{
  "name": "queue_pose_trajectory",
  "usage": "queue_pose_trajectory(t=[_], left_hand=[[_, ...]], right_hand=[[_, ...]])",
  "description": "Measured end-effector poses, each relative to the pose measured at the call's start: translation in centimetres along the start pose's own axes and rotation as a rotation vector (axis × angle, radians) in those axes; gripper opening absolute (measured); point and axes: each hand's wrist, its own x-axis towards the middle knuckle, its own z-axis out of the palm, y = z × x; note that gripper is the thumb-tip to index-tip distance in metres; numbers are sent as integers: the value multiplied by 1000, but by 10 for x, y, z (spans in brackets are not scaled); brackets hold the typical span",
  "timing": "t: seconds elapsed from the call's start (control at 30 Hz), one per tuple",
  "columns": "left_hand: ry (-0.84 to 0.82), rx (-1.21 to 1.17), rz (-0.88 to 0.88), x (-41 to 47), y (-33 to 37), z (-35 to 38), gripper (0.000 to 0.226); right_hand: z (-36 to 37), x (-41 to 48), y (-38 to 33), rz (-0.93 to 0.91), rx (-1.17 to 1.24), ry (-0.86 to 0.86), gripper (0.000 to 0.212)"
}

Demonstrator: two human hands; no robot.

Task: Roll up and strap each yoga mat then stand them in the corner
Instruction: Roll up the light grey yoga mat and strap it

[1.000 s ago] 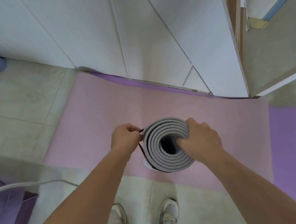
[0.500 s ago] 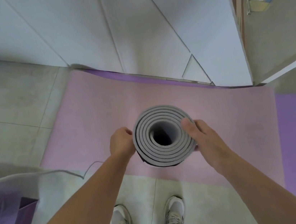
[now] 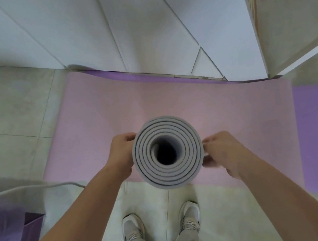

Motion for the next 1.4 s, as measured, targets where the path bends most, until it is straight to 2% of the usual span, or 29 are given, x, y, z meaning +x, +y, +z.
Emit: queue_pose_trajectory(t=[0.07, 0.13, 0.23, 0.33, 0.43, 0.5, 0.6, 0.73, 0.87, 1.0, 1.13, 1.2, 1.27, 1.4], left_hand=[[58, -29, 2, 0, 3, 6, 21], [79, -71, -1, -2, 9, 13, 11], [63, -69, 50, 1, 21, 18, 13], [-7, 0, 116, 11, 34, 26, 10], [-65, 182, 182, 26, 39, 35, 11], [-9, 280, 226, 41, 45, 37, 10], [46, 174, 205, 59, 56, 36, 15], [85, 124, 193, 69, 60, 39, 24], [119, 73, 184, 77, 62, 41, 29], [97, 47, 224, 91, 72, 50, 33], [110, 232, 390, 119, 55, 54, 20], [49, 203, 438, 138, 32, 57, 24], [20, 176, 493, 161, 11, 61, 34], [-91, 147, 573, 209, -18, 70, 37]], right_hand=[[0, -7, 4, 43, -92, -65, 7], [-1, -11, 7, -16, -124, -66, 11], [-11, -9, 4, -85, 10, 2, 15], [-23, 4, -6, -46, 152, 69, 22], [-29, 15, -19, -7, 272, 35, 31], [-32, 23, -26, -19, 366, -39, 29], [-31, 30, -33, -79, 425, -100, 27], [-32, 39, -41, -140, 489, -96, 19], [-39, 49, -46, -134, 446, -111, 20], [-41, 69, -52, -163, 326, 10, 14], [-34, 104, -44, -116, 165, 117, 17], [-22, 125, -27, -57, 81, 138, 23], [-8, 142, -11, -38, 52, 173, 16], [13, 188, 23, -32, 31, 230, 17]])
